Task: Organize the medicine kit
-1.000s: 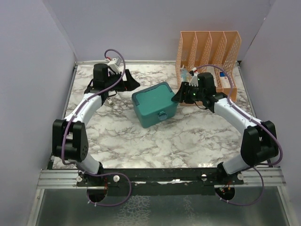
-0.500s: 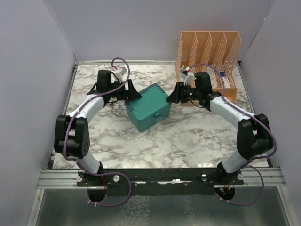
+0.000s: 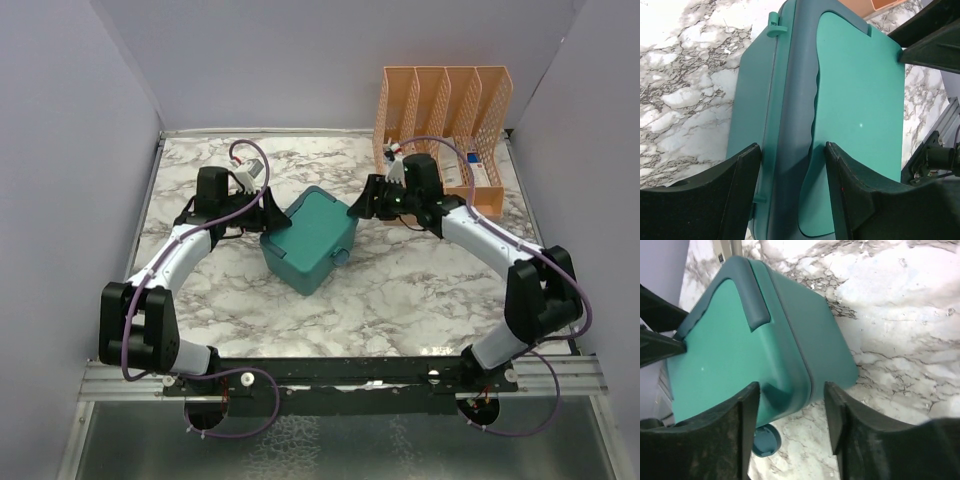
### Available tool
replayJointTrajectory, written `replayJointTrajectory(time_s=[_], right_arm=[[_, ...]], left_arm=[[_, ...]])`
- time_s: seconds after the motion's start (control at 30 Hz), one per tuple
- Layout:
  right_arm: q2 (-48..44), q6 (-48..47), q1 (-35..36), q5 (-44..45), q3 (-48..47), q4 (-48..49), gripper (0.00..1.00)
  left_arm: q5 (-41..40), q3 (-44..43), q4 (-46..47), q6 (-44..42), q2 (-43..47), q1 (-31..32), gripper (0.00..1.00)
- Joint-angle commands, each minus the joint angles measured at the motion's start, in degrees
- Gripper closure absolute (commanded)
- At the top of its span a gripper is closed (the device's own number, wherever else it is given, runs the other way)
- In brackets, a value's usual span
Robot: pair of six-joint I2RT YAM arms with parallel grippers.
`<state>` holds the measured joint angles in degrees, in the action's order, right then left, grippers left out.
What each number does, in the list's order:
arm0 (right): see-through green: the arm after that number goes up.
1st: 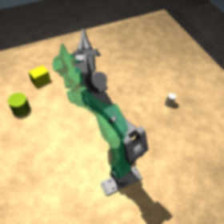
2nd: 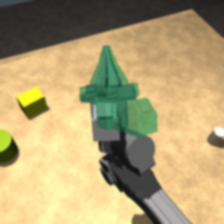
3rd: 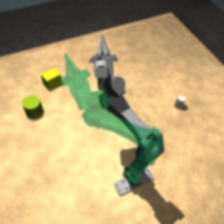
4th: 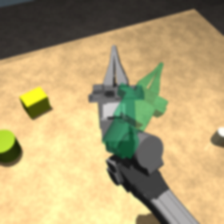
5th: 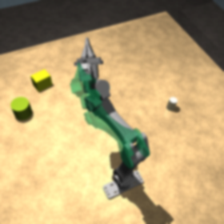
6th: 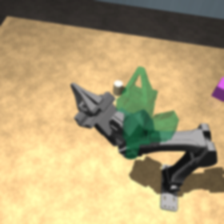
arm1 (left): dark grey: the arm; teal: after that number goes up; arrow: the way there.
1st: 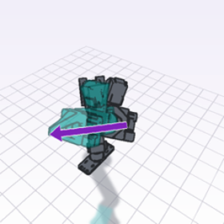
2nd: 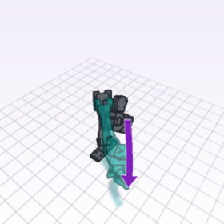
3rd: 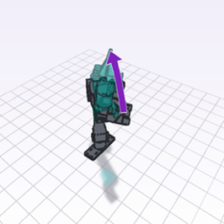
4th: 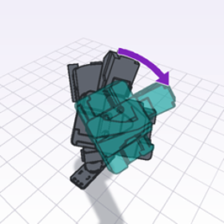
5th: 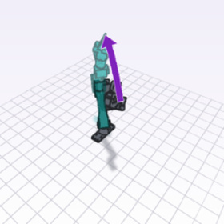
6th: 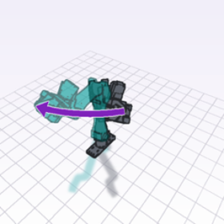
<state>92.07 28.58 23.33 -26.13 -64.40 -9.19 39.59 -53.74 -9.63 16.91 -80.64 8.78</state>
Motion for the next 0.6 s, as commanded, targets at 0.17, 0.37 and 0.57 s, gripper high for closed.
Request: replayJointTrajectory(time_s=[0.17, 0.37, 0.57], right_arm=[[-18.4, 10.8, 0.4, 13.1, 13.0, 2.6, 0.31], [-24.4, 19.2, 0.9, 3.7, 26.0, 13.7, 0.29], [-24.8, 25.1, 1.4, -1.2, 34.5, 27.0, 0.3]], left_arm=[[-2.5, 2.4, -5.4, -3.5, 1.6, 0.6, 0.45], [-3.1, 3.0, -5.0, -3.9, 1.6, 0.6, 0.46], [-4.0, 3.2, -4.8, -3.7, 1.3, 0.6, 0.46]])
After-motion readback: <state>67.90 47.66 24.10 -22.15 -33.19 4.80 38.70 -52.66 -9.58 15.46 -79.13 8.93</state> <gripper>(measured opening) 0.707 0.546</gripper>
